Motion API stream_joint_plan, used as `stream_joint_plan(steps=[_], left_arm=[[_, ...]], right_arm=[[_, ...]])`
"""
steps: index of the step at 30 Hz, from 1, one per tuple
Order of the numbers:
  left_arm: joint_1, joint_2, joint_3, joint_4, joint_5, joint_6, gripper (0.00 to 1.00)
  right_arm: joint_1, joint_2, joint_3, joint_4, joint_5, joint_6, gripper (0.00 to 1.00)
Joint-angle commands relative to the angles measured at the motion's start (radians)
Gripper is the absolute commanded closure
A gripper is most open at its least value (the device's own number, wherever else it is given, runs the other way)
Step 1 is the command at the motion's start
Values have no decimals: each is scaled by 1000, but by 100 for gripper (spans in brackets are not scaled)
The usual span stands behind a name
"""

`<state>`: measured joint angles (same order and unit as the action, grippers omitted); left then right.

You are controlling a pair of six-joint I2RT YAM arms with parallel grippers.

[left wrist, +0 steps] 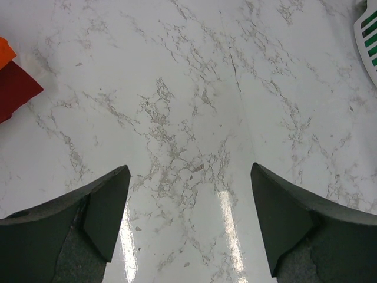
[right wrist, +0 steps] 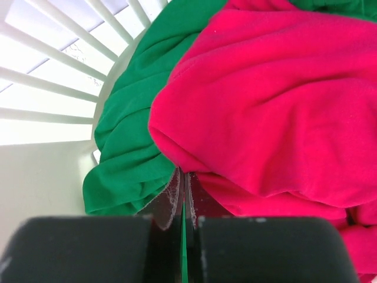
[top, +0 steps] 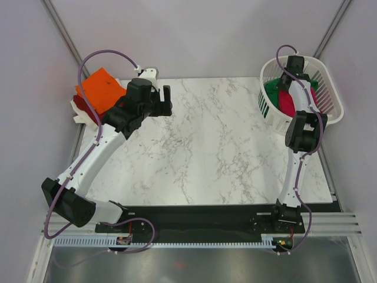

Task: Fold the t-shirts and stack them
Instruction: Grab the tshirt from the pile, then move the tshirt to the center of the board

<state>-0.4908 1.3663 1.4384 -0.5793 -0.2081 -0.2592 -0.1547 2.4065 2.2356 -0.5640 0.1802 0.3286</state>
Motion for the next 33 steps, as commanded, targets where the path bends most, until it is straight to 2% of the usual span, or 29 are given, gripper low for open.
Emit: stream_joint_plan(steps=[1, 11, 13, 15, 17, 20, 25, 26, 27, 28, 29, 30, 31, 33], left_arm=[[-5, 2, 2, 13, -19, 41, 9], [-6, -1, 1, 13, -19, 41, 9], [-6, -1, 1, 13, -19, 41, 9], [-6, -6, 1, 13, -19, 41, 9], [-6, -10, -3, 13, -19, 41, 9], [-6, -18, -6, 13, -19, 41, 9], [-5, -38, -4, 13, -19, 41, 9], [-5, -42, -6, 13, -19, 41, 9], [-5, -53, -7, 13, -19, 41, 9], [-5, -58, -13, 13, -19, 41, 9], [-5, -64, -15, 13, -19, 41, 9], [-5, -71, -18, 13, -19, 41, 9], [-5, -87, -21, 13, -19, 41, 9], [-5, -105, -16, 13, -19, 41, 9]], right_arm=[[0, -76, 64, 30, -21, -20, 100], [82, -413, 59, 56, -67, -91, 100], [119, -463, 55, 56, -113, -102, 100], [147, -536, 61, 56, -229, -112, 100], [227, -622, 67, 73, -325, -134, 100], [296, -763, 9, 182, -405, -145, 100], [303, -946, -270, 452, -628, -70, 100], [303, -963, -298, 451, -615, -41, 96], [305, -962, -324, 414, -593, -36, 45], [303, -960, -343, 338, -549, -36, 8], [305, -962, -390, 294, -501, -31, 2], [305, -963, -416, 248, -433, -22, 2], [303, -965, -447, 164, -250, -11, 2], [303, -972, -554, 110, -113, 30, 2]])
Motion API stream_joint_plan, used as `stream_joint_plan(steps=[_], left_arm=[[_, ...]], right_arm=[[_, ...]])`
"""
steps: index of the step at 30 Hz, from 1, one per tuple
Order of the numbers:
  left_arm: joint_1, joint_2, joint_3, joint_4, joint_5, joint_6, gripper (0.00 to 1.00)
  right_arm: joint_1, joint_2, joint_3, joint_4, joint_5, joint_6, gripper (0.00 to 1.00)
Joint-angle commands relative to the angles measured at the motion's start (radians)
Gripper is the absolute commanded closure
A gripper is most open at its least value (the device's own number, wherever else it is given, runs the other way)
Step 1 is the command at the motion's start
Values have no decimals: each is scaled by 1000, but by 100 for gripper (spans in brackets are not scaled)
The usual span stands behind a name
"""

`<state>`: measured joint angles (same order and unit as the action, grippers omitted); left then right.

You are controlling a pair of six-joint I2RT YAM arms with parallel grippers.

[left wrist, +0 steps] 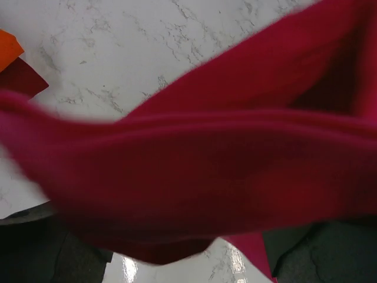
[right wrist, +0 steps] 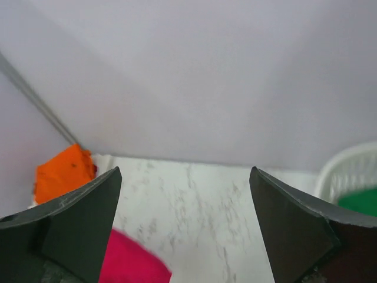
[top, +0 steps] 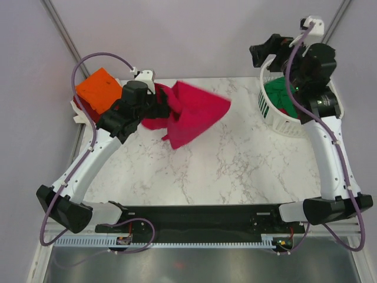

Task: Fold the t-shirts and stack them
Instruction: Move the tshirt to the center of the board, then flatten the tshirt out

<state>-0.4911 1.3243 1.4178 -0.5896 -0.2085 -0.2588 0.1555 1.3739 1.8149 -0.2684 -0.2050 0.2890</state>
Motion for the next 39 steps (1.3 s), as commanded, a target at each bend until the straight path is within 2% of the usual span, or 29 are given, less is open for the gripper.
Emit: stream_joint_plan(steps=[1, 5, 7, 8, 12, 13, 15, 18, 23, 25, 26, 30, 33, 39], left_arm=[[-4, -83, 7, 24, -19, 41, 9], [-4, -109, -5, 24, -19, 41, 9], [-4, -105, -25, 25, -44, 47, 8], [-4, -112, -40, -332, -181, -62, 8], [2, -161, -160, -328, -258, -100, 6], [5, -162, -184, -325, -275, -103, 5], [16, -162, -203, -316, -282, -106, 5], [60, -165, -235, -293, -301, -103, 5], [245, -258, -318, -219, -192, -160, 5], [284, -322, -386, -188, -178, -180, 5], [298, -342, -402, -174, -180, -181, 6], [336, -408, -413, -171, -259, -195, 6], [393, -444, -419, -159, -244, -203, 6], [407, -451, -430, -150, -221, -189, 6]], right_arm=[[-7, 59, -169, -218, 306, 84, 2], [19, 86, -337, -233, 155, 105, 2], [110, 88, -382, -223, 154, 104, 2], [210, 90, -417, -212, 156, 95, 2], [451, 128, -443, -190, 199, 67, 2], [558, 151, -447, -180, 220, 67, 2], [665, 180, -459, -154, 236, 85, 2], [749, 267, -431, -108, 219, 110, 2], [809, 465, -284, -97, 208, 101, 5], [816, 552, -238, -121, 208, 91, 7], [817, 577, -197, -129, 208, 90, 12], [845, 689, -103, -155, 207, 69, 16], [851, 790, 0, -198, 249, 59, 16], [851, 910, 121, -253, 375, 38, 24]])
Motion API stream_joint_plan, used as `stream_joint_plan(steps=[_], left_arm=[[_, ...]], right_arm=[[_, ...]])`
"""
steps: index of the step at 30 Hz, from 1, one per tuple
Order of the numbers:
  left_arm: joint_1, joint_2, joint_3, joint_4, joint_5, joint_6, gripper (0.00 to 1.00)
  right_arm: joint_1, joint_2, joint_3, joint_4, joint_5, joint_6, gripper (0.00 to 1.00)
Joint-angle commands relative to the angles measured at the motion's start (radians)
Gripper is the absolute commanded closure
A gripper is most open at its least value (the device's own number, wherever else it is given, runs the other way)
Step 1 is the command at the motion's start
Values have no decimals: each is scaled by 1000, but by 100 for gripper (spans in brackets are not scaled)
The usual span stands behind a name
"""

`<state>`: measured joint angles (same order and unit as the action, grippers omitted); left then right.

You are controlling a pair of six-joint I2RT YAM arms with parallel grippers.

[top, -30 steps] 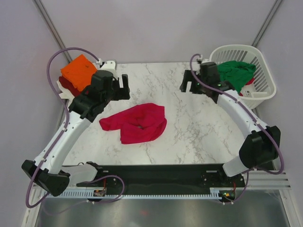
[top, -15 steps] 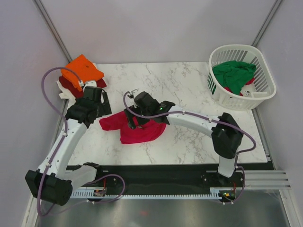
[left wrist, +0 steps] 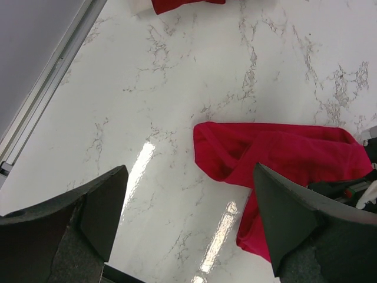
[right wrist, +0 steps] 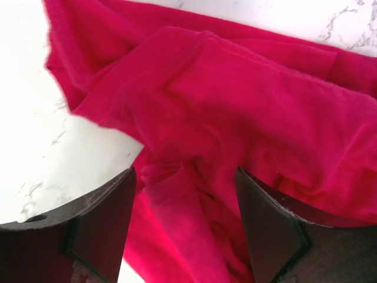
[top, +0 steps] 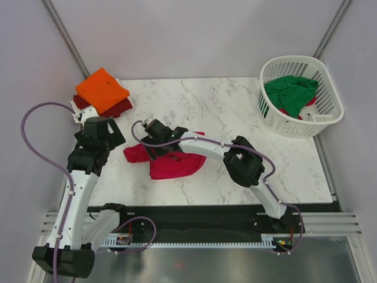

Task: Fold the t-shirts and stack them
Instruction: Flatten the tshirt out

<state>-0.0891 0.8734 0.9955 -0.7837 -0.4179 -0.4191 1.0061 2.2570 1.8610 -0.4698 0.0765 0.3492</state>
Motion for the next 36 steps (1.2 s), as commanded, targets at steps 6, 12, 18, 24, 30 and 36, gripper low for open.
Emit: stream_joint_plan(steps=[6, 12, 18, 24, 30, 36], left_arm=[[2, 6, -9, 47, 7, -23, 7], [3, 13, -8, 50, 11, -14, 8], [3, 27, -9, 54, 5, -9, 9], [2, 36, -9, 52, 4, -6, 9], [2, 35, -11, 52, 2, -4, 9], [2, 42, -6, 57, 48, 5, 10]], right_arm=[[-1, 32, 96, -64, 187, -38, 27], [-1, 42, 107, -81, 207, -59, 52], [-1, -28, 58, -93, 163, -56, 100], [-3, -251, 66, -197, 230, -119, 100], [-1, -728, -297, -141, 439, -130, 79], [-24, -1008, -749, -148, 557, 41, 2]])
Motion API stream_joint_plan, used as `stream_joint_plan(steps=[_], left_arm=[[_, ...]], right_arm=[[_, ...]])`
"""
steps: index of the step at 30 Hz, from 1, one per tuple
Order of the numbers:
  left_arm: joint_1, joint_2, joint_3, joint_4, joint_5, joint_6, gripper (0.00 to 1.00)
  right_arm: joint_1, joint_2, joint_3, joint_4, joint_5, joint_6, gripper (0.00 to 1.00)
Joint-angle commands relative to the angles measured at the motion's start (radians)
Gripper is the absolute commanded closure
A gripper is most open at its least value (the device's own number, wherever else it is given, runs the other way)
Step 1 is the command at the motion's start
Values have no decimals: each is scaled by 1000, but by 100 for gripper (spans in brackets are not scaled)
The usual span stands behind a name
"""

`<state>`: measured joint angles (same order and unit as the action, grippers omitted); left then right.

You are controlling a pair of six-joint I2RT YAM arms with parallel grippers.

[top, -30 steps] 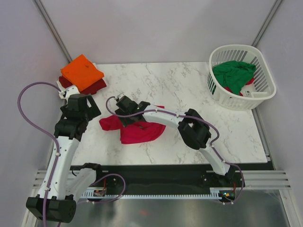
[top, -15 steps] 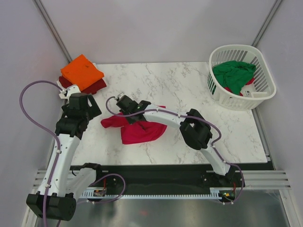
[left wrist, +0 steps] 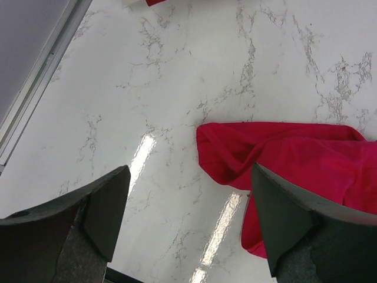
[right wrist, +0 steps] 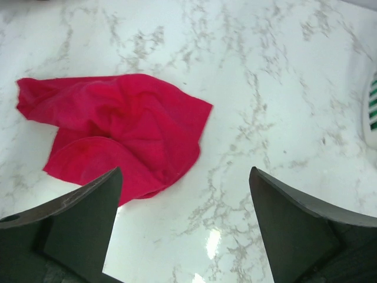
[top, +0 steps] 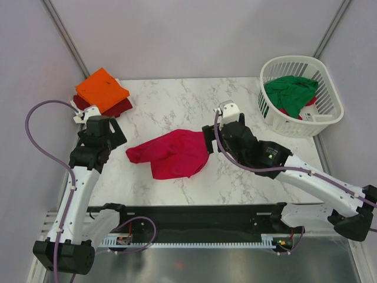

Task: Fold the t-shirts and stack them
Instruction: Flatten the tshirt out

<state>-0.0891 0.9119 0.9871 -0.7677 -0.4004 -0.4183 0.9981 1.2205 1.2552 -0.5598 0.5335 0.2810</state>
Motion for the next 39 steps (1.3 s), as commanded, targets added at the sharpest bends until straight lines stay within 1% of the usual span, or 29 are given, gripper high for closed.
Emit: stream_joint_plan(steps=[1, 3, 5, 6, 8, 9, 10, 13, 15, 18, 23, 26, 27, 29, 31, 33, 35, 37, 39], left_arm=[[0, 4, 2, 42, 37, 7, 10], [0, 10, 1, 44, 43, 12, 11], [2, 16, 1, 44, 48, 13, 11], [2, 18, 2, 45, 51, 15, 11], [2, 19, 1, 45, 51, 15, 11], [0, 18, -1, 47, 51, 16, 12], [0, 16, -1, 47, 49, 16, 12], [0, 13, -4, 48, 40, 18, 12], [0, 13, -5, 48, 41, 19, 12], [0, 13, -5, 50, 41, 21, 12], [-3, 13, -5, 51, 43, 23, 12], [-1, 13, -4, 51, 46, 23, 12], [-3, 15, -4, 51, 46, 23, 12], [-3, 15, -4, 53, 44, 24, 12], [-3, 15, -5, 50, 43, 24, 12], [-3, 13, -5, 51, 41, 24, 12], [-3, 12, -7, 51, 41, 24, 12], [-3, 12, -5, 51, 43, 24, 12], [-3, 13, -5, 50, 44, 24, 12]], right_arm=[[-19, 27, -190, -67, 99, 135, 2], [-24, 30, -229, -39, 30, 159, 2], [-24, 48, -254, 12, -77, 161, 2], [-19, 78, -255, 79, -193, 156, 2], [-13, 129, -218, 132, -265, 136, 2], [-6, 196, -195, 155, -292, 127, 3], [-6, 233, -139, 156, -291, 115, 4], [-10, 361, -54, 158, -230, 80, 8], [-22, 428, -30, 162, -233, 73, 11], [-36, 479, -14, 164, -242, 81, 16], [-47, 467, -46, 167, -240, 98, 21], [-53, 449, -66, 167, -268, 104, 30], [-53, 438, -76, 169, -276, 106, 35], [-56, 429, -86, 166, -297, 121, 38], [-58, 416, -105, 158, -311, 148, 33], [-65, 386, -143, 155, -291, 173, 20], [-84, 341, -172, 167, -282, 196, 18], [-99, 312, -217, 179, -293, 205, 18], [-127, 275, -255, 213, -329, 216, 21]])
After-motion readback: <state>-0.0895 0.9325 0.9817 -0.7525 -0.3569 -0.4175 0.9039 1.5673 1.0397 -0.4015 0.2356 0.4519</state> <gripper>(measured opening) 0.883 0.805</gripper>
